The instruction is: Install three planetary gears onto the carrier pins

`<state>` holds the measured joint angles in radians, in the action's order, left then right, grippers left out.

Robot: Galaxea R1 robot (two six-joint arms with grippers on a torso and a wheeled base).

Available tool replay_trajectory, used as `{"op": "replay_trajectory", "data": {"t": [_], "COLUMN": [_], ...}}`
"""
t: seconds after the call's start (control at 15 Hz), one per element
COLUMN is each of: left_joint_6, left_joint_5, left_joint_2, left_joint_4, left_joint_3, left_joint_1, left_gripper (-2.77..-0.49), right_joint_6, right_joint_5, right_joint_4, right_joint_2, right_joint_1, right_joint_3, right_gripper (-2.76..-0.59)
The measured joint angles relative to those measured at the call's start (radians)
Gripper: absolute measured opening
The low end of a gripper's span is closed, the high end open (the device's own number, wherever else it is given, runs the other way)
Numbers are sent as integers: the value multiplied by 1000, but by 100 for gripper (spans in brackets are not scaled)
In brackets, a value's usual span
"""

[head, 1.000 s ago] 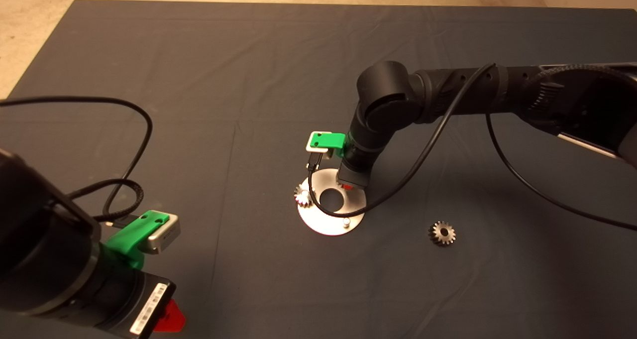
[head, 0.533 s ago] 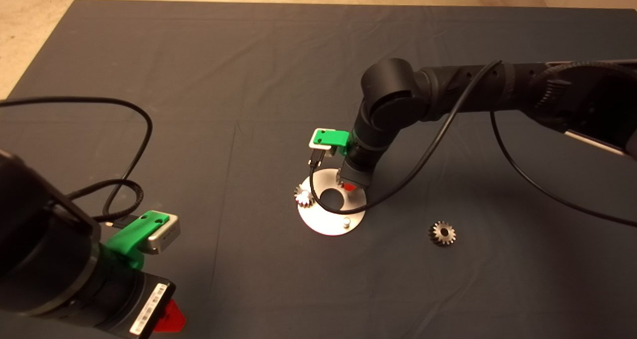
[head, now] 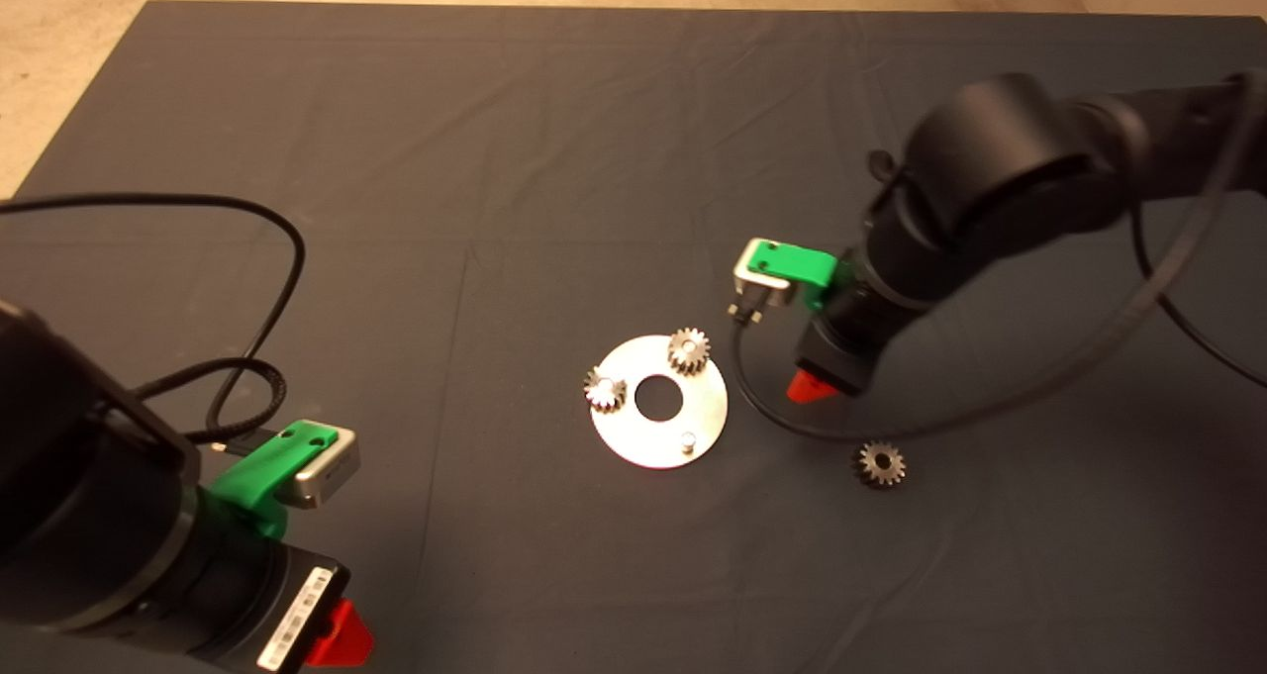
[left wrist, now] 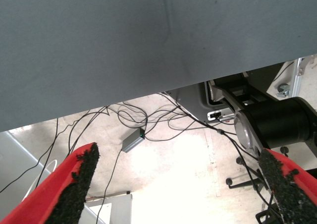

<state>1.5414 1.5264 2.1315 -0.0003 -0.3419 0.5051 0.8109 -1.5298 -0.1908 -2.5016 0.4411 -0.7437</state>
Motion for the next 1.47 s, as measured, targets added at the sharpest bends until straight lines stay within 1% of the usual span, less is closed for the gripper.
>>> {"op": "replay_trajectory", "data": {"t": [0.07, 0.13, 0.2, 0.27, 0.33, 0.4, 0.47, 0.53, 0.6, 0.67, 0.73, 0.87, 1.0, 1.07, 1.13, 1.2, 1.27, 1.47], "left_joint_6": [-2, -4, -5, -5, -6, -6, -6, -6, -6, -7, -8, -8, -8, -8, -8, -8, -8, -9], "left_joint_5": [0, 1, 0, 0, -1, -4, -2, 2, 1, 0, -1, 0, 0, 0, 0, 0, 0, 0], "left_joint_2": [0, 1, 6, 18, 31, 35, 31, 26, 24, 30, 33, 34, 32, 33, 33, 33, 33, 33], "left_joint_4": [0, -1, 0, 0, 0, 0, -1, -2, -3, -3, -3, -3, -3, -3, -3, -3, -4, -8], "left_joint_3": [1, 2, 2, 2, 3, 3, 4, 4, 4, 4, 4, 4, 4, 4, 4, 4, 4, 4], "left_joint_1": [0, 0, 0, 0, 0, 0, 0, 0, 0, 0, 0, 0, 0, 0, 0, 0, 0, 0], "left_gripper": [-92, -85, -79, -78, -78, -78, -78, -78, -78, -78, -78, -78, -78, -78, -78, -78, -78, -78], "right_joint_6": [25, 38, 56, 64, 72, 77, 81, 83, 89, 91, 92, 95, 95, 95, 91, 78, 66, 22], "right_joint_5": [11, 10, -5, -15, -15, -9, 0, 1, 0, 0, -4, -3, -1, -1, -1, -3, -4, -2], "right_joint_4": [26, 35, 38, 45, 64, 81, 85, 87, 87, 87, 88, 86, 76, 72, 60, 42, 24, -44], "right_joint_2": [64, 121, 189, 223, 239, 245, 252, 256, 263, 272, 279, 280, 280, 280, 280, 276, 268, 232], "right_joint_1": [1, 4, 9, 11, 10, 8, 0, -3, -12, -35, -63, -115, -145, -150, -163, -172, -176, -177], "right_joint_3": [55, 77, 98, 117, 147, 172, 182, 183, 184, 184, 184, 184, 179, 176, 165, 151, 135, 97], "right_gripper": [-136, -129, -125, -124, -124, -123, -123, -123, -123, -121, -121, -121, -121, -121, -121, -121, -121, -121]}}
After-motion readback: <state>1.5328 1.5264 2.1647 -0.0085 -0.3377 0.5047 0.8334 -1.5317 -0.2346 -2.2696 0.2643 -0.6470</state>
